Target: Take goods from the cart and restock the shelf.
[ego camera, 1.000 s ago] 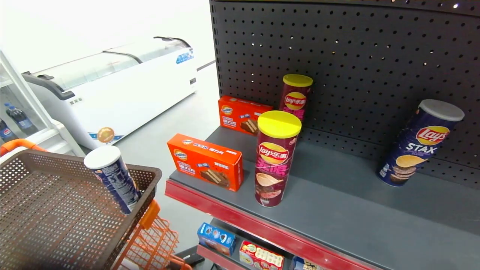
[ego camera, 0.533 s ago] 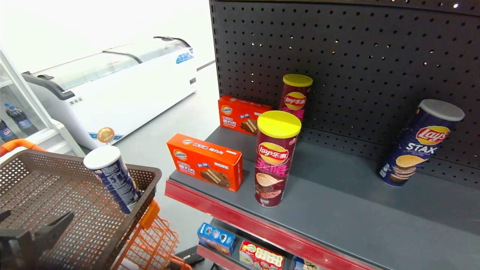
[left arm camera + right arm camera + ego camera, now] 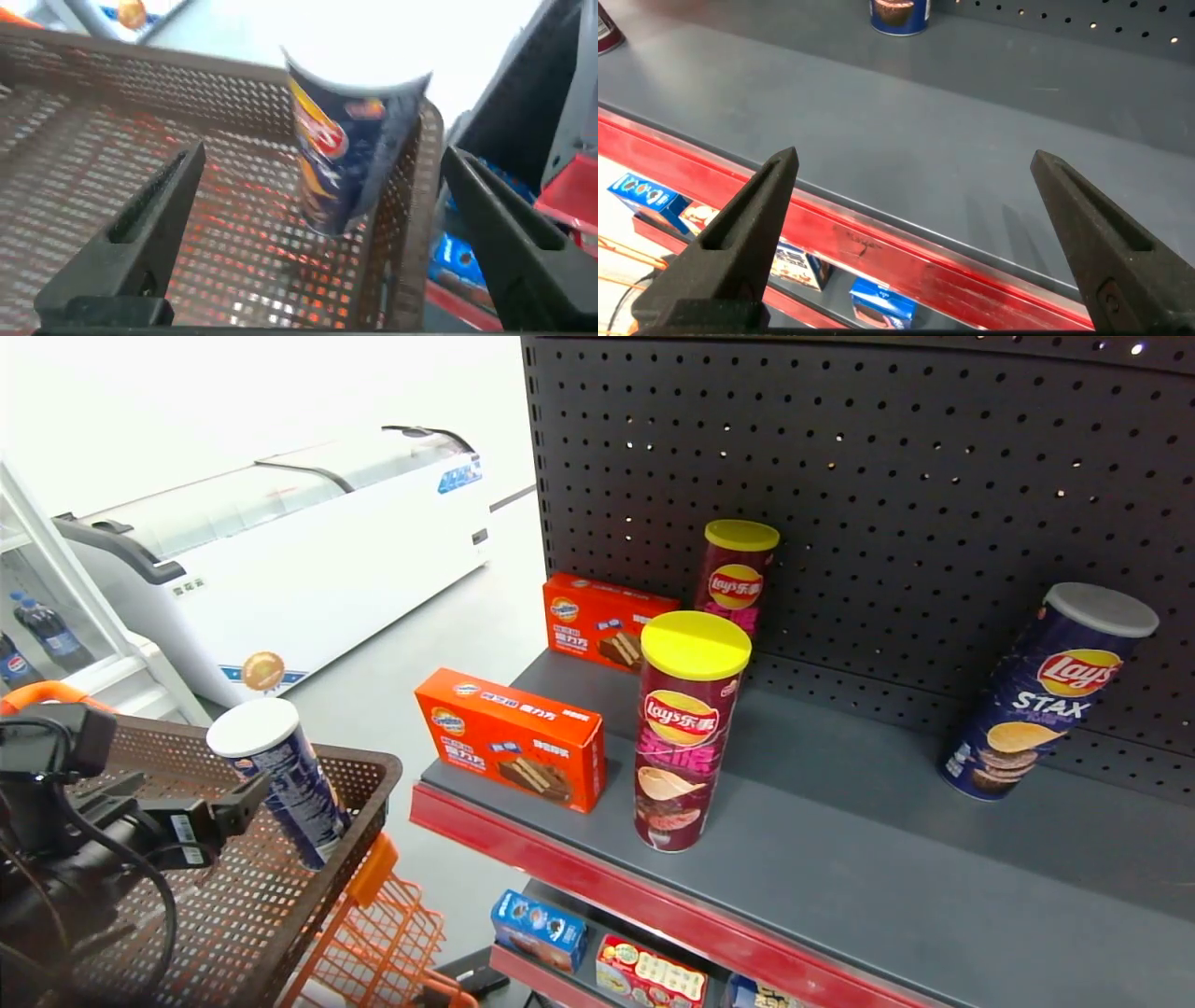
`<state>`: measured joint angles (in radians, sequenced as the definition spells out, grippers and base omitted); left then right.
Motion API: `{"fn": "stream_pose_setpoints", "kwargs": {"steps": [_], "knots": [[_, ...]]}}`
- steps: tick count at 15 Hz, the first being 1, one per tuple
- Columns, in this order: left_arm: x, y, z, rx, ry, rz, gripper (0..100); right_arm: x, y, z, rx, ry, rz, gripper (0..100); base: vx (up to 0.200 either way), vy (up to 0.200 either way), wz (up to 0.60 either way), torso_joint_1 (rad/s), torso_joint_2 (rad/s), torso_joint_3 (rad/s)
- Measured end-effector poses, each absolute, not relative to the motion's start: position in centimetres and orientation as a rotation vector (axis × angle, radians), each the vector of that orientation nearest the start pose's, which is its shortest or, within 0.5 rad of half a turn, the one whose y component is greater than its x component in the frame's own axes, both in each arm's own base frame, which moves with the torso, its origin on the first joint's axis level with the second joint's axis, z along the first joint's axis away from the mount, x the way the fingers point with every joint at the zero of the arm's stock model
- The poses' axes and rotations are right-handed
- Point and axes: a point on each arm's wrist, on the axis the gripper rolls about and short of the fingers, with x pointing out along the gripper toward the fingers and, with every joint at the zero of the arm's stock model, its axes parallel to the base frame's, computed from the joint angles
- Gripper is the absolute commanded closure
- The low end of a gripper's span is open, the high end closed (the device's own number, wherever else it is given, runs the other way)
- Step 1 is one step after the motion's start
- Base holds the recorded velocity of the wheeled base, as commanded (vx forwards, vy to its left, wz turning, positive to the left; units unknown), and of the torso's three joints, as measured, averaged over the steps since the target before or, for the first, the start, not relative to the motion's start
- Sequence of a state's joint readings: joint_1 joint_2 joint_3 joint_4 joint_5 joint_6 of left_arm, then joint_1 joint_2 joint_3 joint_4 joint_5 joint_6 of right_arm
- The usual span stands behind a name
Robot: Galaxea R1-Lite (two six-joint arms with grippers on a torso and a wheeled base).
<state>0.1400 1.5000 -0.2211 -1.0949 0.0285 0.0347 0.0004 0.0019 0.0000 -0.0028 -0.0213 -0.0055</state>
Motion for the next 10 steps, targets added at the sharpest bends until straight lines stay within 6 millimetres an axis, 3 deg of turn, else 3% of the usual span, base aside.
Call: {"fn": "stream_pose_setpoints", "kwargs": {"steps": [3,10], "knots": [[21.1,2.1,11.2,0.008,0.237,0.12,0,-2.3,-0.1,7.6,-0.006,-0.001,-0.02,0,0.0,0.0,0.0,0.0,0.0,0.0],[23.9,2.0,8.8,0.005,0.255,0.109,0,-2.3,-0.1,7.6,-0.006,-0.001,-0.02,0,0.0,0.0,0.0,0.0,0.0,0.0]]}}
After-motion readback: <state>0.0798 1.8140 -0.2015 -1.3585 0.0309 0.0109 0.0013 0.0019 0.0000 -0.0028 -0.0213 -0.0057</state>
